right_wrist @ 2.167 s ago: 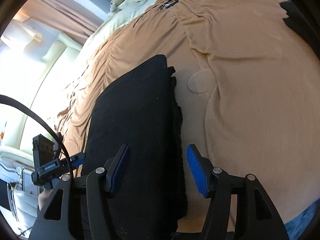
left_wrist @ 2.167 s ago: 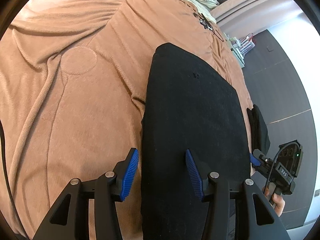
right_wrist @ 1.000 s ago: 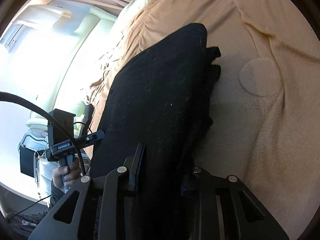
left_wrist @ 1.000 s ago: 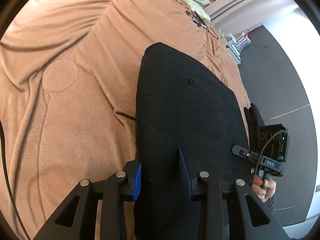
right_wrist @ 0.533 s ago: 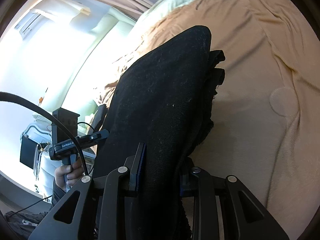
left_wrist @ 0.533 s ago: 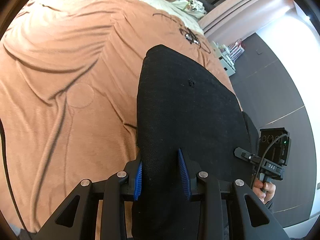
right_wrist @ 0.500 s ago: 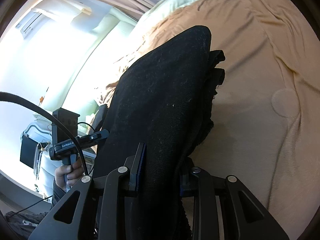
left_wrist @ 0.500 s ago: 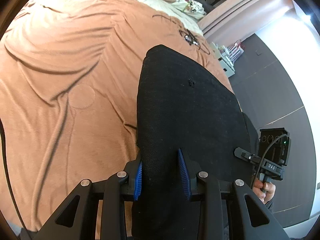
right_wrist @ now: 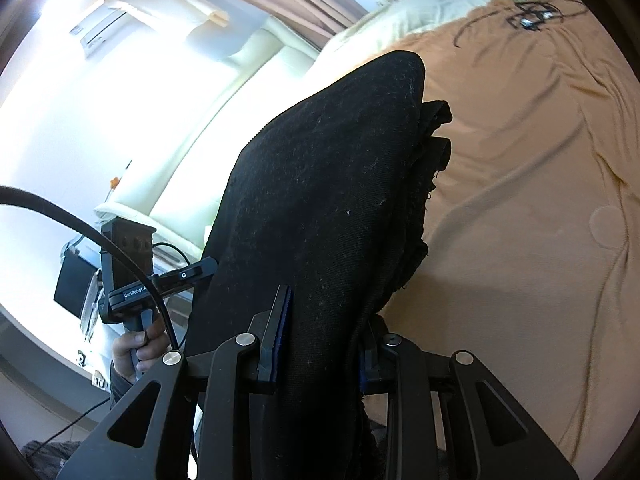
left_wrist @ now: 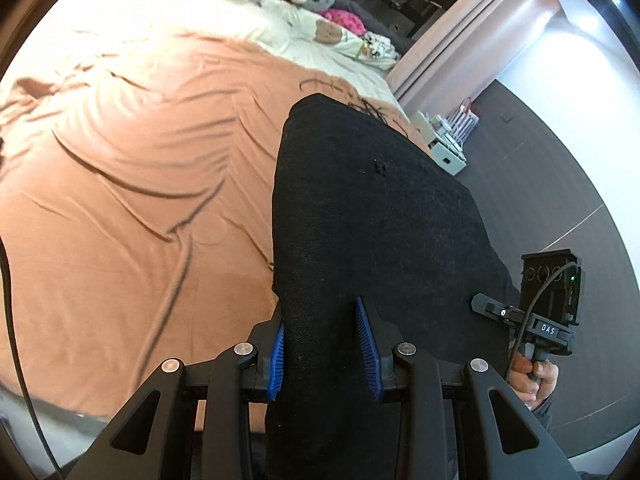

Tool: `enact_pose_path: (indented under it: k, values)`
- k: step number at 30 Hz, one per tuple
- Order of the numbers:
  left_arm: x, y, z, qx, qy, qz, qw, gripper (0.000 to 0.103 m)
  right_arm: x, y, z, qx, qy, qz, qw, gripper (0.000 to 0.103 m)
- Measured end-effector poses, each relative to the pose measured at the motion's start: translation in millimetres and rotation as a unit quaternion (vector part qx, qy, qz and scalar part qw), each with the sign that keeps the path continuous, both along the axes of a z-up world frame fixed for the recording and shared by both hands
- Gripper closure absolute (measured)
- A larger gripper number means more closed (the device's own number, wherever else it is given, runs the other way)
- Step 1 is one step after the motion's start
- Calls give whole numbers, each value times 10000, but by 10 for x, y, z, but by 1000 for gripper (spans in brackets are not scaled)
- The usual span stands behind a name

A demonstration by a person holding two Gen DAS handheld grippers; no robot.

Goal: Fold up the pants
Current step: 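Lift the folded pants with both tools and carry them toward the headboard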

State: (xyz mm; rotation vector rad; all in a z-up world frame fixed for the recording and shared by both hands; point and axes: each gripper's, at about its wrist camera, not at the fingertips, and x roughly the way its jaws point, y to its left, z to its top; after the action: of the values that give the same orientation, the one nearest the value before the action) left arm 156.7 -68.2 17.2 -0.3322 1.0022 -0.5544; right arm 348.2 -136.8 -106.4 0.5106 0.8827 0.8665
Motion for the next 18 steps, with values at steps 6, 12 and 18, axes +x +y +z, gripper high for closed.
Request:
enact_pose_path:
  k: [6, 12, 18]
  values:
    - [-167, 225, 250, 3, -238, 166, 9996, 68, -95, 132, 82, 106, -191, 128, 9997, 79]
    - [-269, 530, 299, -108, -378, 373, 9985, 68, -92, 94, 74, 80, -329, 314, 9989, 79]
    - [-318, 851, 302, -150, -509, 499, 9973, 68, -41, 115, 76, 26, -354, 449, 9984, 79]
